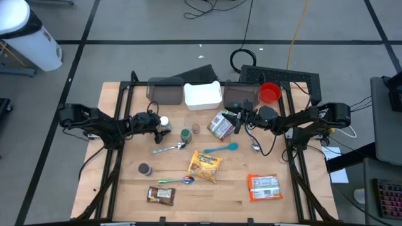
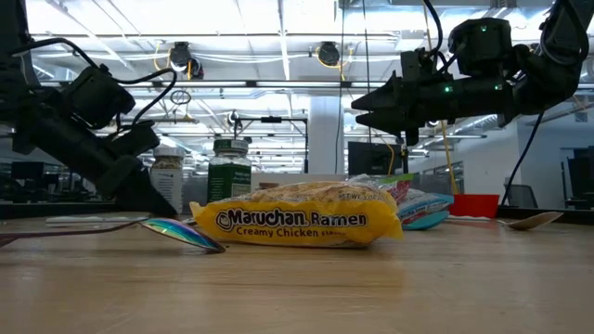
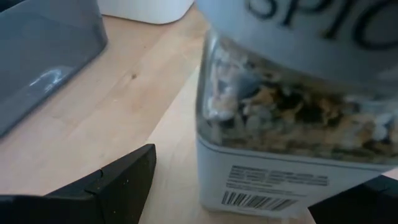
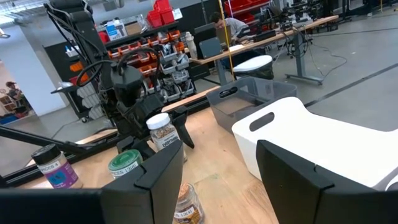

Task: Pick & Place Food Item
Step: Put the white seasoning bottle into the right black bin

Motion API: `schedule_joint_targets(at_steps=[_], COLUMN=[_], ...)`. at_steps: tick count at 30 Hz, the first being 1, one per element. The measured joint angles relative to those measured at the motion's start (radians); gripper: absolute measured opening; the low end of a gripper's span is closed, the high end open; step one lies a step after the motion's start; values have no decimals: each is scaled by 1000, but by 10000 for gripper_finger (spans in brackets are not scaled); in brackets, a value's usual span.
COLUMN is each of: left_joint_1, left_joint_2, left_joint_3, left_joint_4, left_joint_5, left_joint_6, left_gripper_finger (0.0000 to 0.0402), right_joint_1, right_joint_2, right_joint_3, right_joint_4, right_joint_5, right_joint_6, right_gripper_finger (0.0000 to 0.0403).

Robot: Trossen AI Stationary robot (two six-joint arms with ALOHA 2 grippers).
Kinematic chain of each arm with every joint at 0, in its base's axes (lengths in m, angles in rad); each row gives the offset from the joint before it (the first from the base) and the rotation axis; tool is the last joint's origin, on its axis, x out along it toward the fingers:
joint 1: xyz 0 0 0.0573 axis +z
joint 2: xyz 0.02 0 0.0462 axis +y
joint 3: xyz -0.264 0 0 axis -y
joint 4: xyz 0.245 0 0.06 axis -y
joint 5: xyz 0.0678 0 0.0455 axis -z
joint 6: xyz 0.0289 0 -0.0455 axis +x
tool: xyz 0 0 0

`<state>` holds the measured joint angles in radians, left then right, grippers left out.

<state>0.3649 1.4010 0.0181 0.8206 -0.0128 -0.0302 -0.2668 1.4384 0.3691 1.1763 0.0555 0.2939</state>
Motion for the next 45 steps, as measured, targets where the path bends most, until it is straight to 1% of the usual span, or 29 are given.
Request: schedule_joint_targets(at_steps=[6, 8, 11, 18, 24, 27, 31, 36, 45], left_joint_1=[0, 0, 0, 0, 0, 0, 0, 0, 0], left_joint_2=[0, 0, 0, 0, 0, 0, 0, 0, 0], left_joint_3=[0, 0, 0, 0, 0, 0, 0, 11, 71], left_joint_4=[0, 0, 1, 1, 4, 6, 11, 12, 0], left_joint_5=[0, 0, 1, 1, 1, -2, -40, -40, 32], left_joint_6=[2, 3, 9, 9, 12, 31, 43, 63, 79], left_gripper_finger=[364, 357, 331, 251, 208, 206, 206, 211, 205], right_joint_1=[0, 0, 0, 0, 0, 0, 0, 0, 0], right_joint_2=[0, 0, 0, 0, 0, 0, 0, 0, 0], right_joint_3=[0, 0, 0, 0, 0, 0, 0, 0, 0], right_joint_4=[0, 0, 0, 0, 0, 0, 0, 1, 32], right_joint_5=[0, 0, 0, 0, 0, 0, 0, 0, 0], right_joint_6=[-2, -3, -3, -3, -3, -3, -4, -23, -23], right_gripper_finger=[196, 196, 196, 196, 196, 196, 196, 196, 196])
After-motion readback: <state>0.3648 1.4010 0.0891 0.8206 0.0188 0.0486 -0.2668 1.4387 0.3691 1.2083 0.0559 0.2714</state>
